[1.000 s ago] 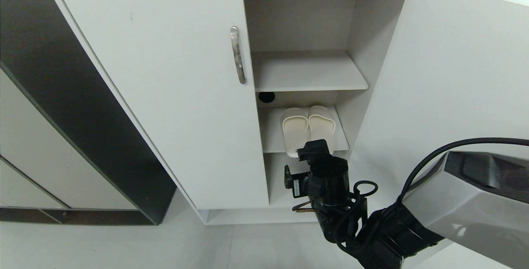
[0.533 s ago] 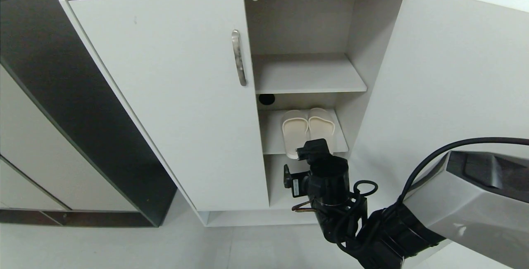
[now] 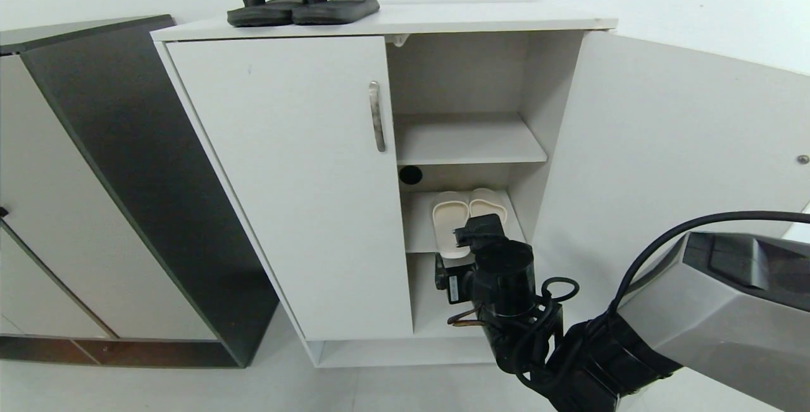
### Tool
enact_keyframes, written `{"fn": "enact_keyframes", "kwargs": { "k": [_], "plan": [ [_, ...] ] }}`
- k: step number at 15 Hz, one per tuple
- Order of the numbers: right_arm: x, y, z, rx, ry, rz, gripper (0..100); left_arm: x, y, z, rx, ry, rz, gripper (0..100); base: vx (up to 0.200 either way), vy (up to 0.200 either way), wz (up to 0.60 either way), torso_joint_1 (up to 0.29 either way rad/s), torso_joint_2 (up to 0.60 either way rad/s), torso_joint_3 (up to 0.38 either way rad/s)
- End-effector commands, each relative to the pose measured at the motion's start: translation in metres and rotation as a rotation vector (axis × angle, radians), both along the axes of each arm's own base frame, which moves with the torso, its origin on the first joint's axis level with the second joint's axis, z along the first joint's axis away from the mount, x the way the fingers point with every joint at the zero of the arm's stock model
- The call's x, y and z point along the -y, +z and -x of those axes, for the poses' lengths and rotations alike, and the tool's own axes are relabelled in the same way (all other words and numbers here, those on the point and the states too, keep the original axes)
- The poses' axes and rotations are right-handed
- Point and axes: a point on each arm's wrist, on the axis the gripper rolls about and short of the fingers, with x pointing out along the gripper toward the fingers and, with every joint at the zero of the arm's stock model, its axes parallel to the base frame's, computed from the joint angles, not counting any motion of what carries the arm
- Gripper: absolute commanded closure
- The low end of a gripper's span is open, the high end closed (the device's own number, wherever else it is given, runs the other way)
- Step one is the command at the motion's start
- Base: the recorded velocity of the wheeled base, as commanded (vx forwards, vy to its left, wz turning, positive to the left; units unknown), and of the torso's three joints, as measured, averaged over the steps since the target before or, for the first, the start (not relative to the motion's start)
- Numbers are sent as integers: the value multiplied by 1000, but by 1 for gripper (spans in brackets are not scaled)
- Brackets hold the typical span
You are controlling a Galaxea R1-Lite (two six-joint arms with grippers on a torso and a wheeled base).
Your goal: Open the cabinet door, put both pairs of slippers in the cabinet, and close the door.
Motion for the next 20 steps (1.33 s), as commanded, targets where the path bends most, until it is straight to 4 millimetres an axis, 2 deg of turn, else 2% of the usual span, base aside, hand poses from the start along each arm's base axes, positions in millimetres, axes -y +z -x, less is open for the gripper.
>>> {"fn": "enact_keyframes", "kwargs": {
  "k": [1,8,12,16,20],
  "plan": [
    [2,-2,-2,-4,-8,5,0,0,0,0,-1,0,-1,100,0,0,0,-2,-2,168],
    [3,-9,-5,-15,-16,18,0,0,0,0,-1,0,1,100,0,0,0,0,0,14],
    [7,-11,0,-20,-7,28,0,0,0,0,-1,0,1,100,0,200,0,7,-1,8],
    [17,3,26,13,121,43,0,0,0,0,-1,0,1,100,0,200,0,5,0,7],
    [16,6,30,24,150,26,0,0,0,0,-1,0,1,100,0,200,0,-1,0,2]
  ]
}}
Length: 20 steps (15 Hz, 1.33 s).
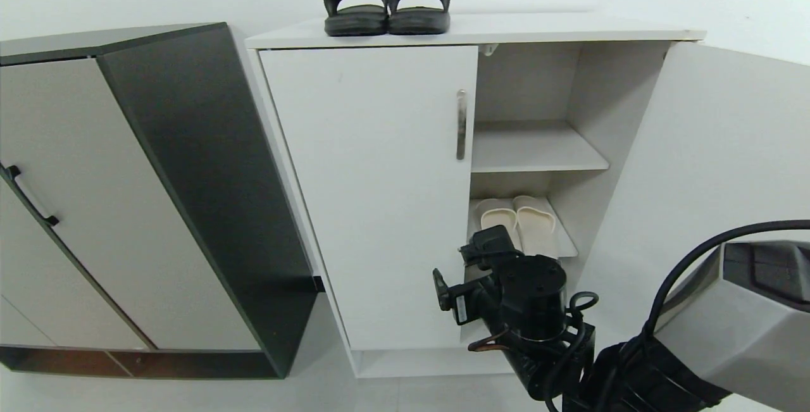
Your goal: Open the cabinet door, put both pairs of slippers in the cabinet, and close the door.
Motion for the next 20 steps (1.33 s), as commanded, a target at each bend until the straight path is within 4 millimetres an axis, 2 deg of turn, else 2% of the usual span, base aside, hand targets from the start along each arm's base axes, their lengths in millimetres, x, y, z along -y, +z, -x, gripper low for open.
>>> {"fn": "enact_keyframes", "kwargs": {
  "k": [1,7,11,20],
  "plan": [
    [0,3,2,5,5,-6,0,0,0,0,-1,0,0,100,0,200,0,7,7,-2],
    [-1,2,1,15,5,-15,0,0,0,0,-1,2,2,100,0,200,0,0,2,-1],
    [-1,3,0,30,7,-33,0,0,0,0,-1,3,3,100,0,0,0,0,0,0],
    [-2,-13,-9,28,-10,-28,0,0,0,0,-1,5,3,100,0,0,0,0,0,0]
  ]
}}
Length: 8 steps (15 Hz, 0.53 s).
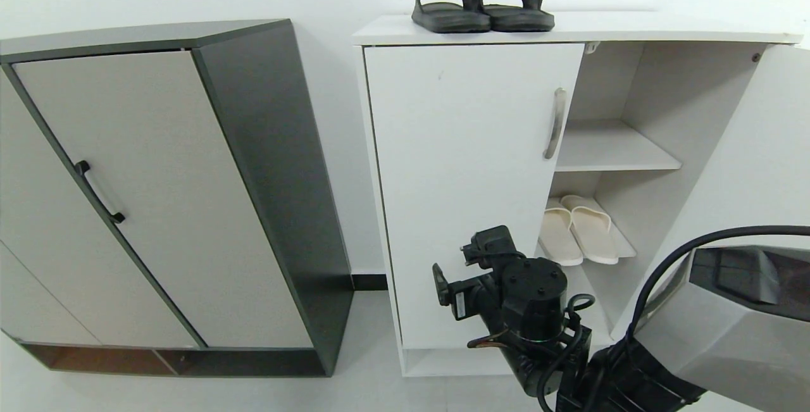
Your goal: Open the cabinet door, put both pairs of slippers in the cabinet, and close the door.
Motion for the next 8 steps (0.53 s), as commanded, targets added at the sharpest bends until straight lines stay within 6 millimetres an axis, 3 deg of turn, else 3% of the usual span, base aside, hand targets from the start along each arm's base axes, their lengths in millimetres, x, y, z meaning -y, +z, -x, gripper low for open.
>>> {"fn": "enact_keyframes", "kwargs": {
  "k": [1,8],
  "plan": [
    [-1,-6,0,-9,1,18,0,0,0,0,-1,0,0,100,0,0,0,0,0,0],
    [-2,-14,-1,-11,3,52,0,0,0,0,-1,1,2,100,0,0,0,0,0,0]
  ]
}}
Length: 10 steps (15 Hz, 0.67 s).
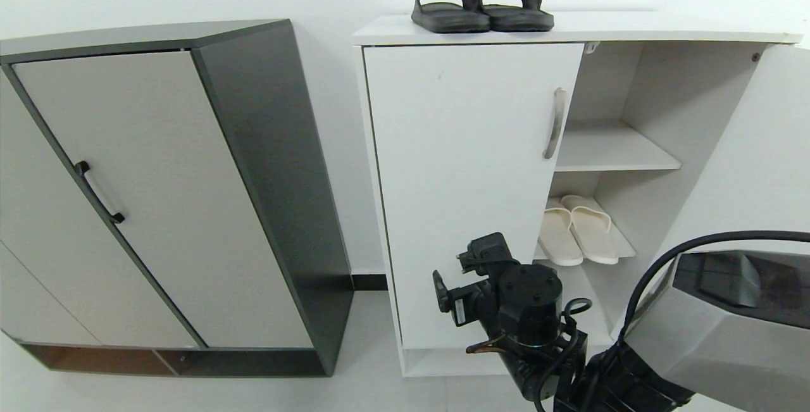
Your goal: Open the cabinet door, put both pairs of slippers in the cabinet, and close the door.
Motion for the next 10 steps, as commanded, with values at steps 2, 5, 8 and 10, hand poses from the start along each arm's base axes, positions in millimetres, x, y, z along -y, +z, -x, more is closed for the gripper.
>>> {"fn": "enact_keyframes", "kwargs": {
  "k": [2,5,8,10],
  "plan": [
    [-1,-4,-1,-6,1,8,0,0,0,0,-1,0,0,100,0,0,0,2,-164,-164],
    [-1,-5,0,-7,2,10,0,0,0,0,-1,1,0,100,0,0,0,32,-235,-351],
    [-1,-5,0,-7,2,14,0,0,0,0,-1,0,0,100,0,0,0,59,-556,-357],
    [-1,-6,1,-8,2,15,0,0,0,0,1,1,0,100,0,0,0,115,-466,-342]
  ]
}}
